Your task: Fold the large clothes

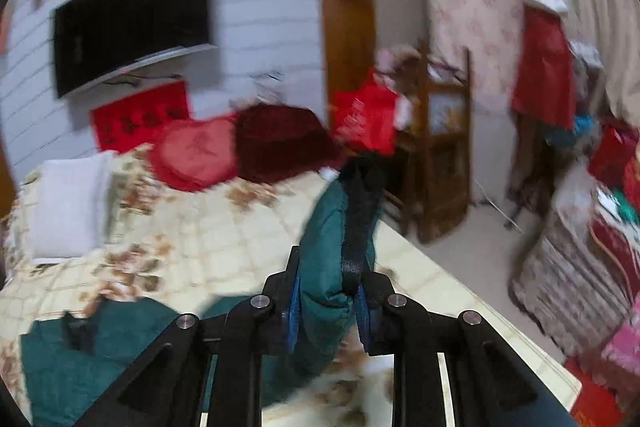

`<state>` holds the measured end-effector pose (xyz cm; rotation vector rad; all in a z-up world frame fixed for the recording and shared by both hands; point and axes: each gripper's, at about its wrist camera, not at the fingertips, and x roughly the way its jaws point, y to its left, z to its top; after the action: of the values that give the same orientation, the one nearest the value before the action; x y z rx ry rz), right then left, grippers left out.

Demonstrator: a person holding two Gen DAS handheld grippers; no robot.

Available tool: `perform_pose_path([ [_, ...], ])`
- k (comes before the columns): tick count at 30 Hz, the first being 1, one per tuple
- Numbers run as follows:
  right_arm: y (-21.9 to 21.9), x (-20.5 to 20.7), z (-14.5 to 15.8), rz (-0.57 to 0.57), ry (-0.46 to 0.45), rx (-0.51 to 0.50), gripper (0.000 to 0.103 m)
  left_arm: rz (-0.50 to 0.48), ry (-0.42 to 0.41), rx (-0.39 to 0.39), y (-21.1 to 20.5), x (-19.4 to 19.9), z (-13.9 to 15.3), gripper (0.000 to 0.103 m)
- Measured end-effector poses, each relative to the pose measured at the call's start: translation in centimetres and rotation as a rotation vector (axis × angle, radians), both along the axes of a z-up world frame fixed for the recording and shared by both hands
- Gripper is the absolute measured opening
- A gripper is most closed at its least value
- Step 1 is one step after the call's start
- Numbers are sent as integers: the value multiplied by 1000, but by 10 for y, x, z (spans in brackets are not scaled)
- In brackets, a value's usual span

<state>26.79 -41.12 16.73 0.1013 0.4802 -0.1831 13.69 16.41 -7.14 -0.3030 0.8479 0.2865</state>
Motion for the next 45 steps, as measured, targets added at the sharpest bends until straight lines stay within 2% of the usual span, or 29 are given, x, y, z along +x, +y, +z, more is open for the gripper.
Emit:
perform_pose_path([
  [4,103,4,16,217,-35,23,21,37,-14,18,16,-7,6,79],
  [8,211,12,-4,433,-12,86,21,56,-6,23,32,-11,7,79],
  [13,339,16,-61,658,78,144,21,88,-5,20,52,-16,10,79],
  [16,402,22,-105,759,151,166,21,120,-1,15,67,-19,10,79],
  [17,424,25,-125,804,200,174,21,129,1,6,72,-20,9,79],
  [20,454,24,-175,825,291,151,21,141,5,-5,79,-20,8,79],
  [22,464,28,-203,835,395,174,25,144,0,-12,81,-19,9,79],
  [24,459,23,-216,873,450,239,44,139,-2,-9,79,-19,9,79],
  [26,450,11,-211,895,429,250,46,134,2,-4,77,-18,8,79],
  [28,435,0,-197,912,405,257,55,131,6,2,75,-16,8,79],
  [29,427,-6,-188,911,388,252,66,131,4,10,73,-16,8,79],
  [30,415,-13,-180,906,360,242,72,125,-4,11,70,-16,9,79],
  [32,385,-21,-168,874,317,223,72,97,-46,2,63,-15,15,79],
  [34,346,-22,-164,780,294,199,72,64,-86,8,54,-10,25,79],
  [36,296,-18,-166,643,269,177,72,28,-104,10,43,-1,36,79],
  [38,247,-7,-173,485,276,140,72,-49,-131,-29,29,20,52,79],
  [41,190,10,-180,359,275,180,72,-141,-156,-28,5,58,67,79],
  [43,173,18,-179,339,250,174,72,-181,-129,-37,-9,85,64,79],
  [45,170,28,-175,365,217,142,64,-178,-50,-47,-17,111,48,65],
])
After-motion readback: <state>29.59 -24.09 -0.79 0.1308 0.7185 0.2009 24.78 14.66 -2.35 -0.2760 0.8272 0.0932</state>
